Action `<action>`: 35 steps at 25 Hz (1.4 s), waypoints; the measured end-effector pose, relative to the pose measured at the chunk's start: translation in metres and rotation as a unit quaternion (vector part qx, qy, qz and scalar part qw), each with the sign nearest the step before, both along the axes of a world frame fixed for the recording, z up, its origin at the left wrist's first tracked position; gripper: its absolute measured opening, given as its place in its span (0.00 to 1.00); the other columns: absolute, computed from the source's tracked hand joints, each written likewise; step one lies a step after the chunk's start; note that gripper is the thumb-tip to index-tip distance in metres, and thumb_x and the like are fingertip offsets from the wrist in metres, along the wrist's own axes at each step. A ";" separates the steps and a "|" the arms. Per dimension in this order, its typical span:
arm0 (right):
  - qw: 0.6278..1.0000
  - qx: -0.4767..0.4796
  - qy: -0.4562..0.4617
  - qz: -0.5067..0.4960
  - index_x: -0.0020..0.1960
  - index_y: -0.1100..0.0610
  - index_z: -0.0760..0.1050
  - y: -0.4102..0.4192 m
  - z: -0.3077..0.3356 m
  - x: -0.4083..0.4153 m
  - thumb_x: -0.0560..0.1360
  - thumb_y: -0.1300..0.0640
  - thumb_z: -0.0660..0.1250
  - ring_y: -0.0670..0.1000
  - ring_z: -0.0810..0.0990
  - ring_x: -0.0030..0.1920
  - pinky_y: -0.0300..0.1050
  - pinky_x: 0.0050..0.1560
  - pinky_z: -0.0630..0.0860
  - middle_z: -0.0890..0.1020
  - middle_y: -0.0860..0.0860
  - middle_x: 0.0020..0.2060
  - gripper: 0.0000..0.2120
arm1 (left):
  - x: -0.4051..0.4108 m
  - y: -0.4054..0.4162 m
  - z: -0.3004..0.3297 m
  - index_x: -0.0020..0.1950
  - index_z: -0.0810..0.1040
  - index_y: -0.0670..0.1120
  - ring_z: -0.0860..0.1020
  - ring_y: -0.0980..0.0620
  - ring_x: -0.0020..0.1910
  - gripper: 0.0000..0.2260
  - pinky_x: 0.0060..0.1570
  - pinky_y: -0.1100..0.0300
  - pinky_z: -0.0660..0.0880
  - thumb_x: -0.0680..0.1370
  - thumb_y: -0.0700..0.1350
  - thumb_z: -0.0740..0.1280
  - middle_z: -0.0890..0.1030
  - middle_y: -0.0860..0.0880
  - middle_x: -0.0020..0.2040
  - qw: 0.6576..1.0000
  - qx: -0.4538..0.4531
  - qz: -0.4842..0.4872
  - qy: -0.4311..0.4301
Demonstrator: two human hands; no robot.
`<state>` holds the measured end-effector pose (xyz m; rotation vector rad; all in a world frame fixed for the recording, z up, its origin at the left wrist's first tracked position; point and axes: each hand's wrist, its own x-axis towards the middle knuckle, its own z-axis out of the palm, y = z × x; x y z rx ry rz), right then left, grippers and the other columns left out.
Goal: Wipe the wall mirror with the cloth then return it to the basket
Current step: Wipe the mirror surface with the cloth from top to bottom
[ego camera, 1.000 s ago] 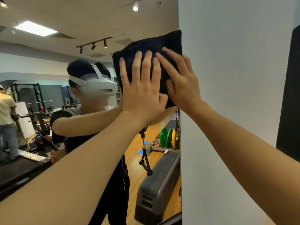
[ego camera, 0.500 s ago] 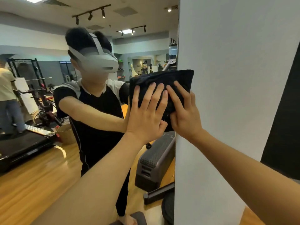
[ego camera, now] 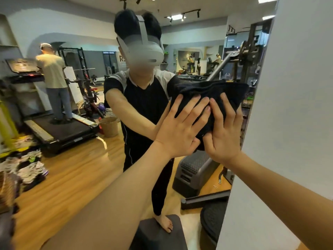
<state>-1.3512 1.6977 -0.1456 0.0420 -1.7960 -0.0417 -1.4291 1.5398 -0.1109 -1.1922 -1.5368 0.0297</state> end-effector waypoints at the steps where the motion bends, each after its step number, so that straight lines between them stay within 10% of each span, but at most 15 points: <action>1: 1.000 -0.004 0.004 0.003 0.79 0.58 0.61 -0.015 -0.001 -0.006 0.74 0.49 0.57 0.70 0.64 0.75 0.72 0.74 0.60 0.60 0.61 0.79 0.35 | -0.005 -0.016 -0.001 0.78 0.62 0.41 0.59 0.40 0.80 0.34 0.80 0.38 0.46 0.73 0.50 0.62 0.60 0.41 0.80 1.000 -0.003 0.002 0.000; 25: 0.995 0.042 -0.089 0.034 0.83 0.57 0.60 -0.476 0.012 -0.163 0.74 0.34 0.64 0.72 0.55 0.80 0.73 0.77 0.53 0.59 0.62 0.82 0.44 | -0.155 -0.498 0.007 0.79 0.63 0.40 0.58 0.36 0.80 0.33 0.78 0.32 0.55 0.75 0.48 0.64 0.60 0.39 0.79 0.994 -0.017 0.102 -0.043; 35: 0.994 0.076 -0.070 0.022 0.82 0.54 0.63 -0.518 -0.017 -0.190 0.77 0.34 0.61 0.70 0.57 0.80 0.71 0.78 0.55 0.63 0.59 0.81 0.39 | -0.181 -0.544 -0.036 0.78 0.61 0.41 0.60 0.36 0.79 0.28 0.77 0.31 0.54 0.80 0.50 0.57 0.60 0.39 0.78 0.995 0.033 0.065 -0.062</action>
